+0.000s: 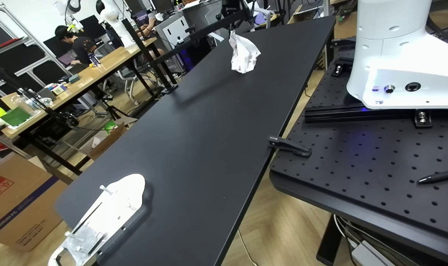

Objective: Hang the cloth on the black stand

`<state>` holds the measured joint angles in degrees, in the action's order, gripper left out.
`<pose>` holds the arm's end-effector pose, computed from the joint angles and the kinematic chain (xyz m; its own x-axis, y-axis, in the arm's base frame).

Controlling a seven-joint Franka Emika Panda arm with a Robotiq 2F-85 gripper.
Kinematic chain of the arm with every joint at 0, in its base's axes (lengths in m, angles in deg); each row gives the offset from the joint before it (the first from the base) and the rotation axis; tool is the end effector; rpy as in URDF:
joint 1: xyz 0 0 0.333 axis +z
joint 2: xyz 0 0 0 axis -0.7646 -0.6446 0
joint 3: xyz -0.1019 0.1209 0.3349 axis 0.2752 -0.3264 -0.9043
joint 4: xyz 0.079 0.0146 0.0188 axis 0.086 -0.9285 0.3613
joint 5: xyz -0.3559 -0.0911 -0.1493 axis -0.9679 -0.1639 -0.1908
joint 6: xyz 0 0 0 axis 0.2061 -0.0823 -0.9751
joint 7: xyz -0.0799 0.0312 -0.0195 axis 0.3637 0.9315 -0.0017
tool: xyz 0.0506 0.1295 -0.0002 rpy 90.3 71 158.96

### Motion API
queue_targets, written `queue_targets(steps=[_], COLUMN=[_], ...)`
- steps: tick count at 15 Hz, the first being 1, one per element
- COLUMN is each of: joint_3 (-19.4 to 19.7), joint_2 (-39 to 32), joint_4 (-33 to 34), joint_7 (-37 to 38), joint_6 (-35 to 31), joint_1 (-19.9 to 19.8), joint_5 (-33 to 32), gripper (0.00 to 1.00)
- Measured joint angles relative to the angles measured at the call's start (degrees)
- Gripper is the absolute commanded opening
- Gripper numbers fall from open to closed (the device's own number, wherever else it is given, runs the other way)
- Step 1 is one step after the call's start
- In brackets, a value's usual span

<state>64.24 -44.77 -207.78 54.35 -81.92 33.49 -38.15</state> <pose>0.5682 -0.2255 0.2800 0.6804 -0.7325 -0.0226 -0.6885 -0.6283 -0.3621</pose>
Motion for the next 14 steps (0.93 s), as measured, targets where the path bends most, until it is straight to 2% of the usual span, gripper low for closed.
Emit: queue_targets(steps=[4,6,10,14], joint_3=[-0.2,-0.3,0.2,2.0], joint_2=[11.3,16.4,23.7,24.2], joint_4=[-8.3,-11.6,-14.4,-14.5], joint_7=[0.8,3.5,9.8,12.1], joint_6=[-9.2,-12.2,-12.6,-11.5], joint_1=[5.0,6.8,7.4,6.6], joint_5=[-1.9,-3.9,-9.1,-11.3], gripper=[0.01,0.01,0.01,0.01])
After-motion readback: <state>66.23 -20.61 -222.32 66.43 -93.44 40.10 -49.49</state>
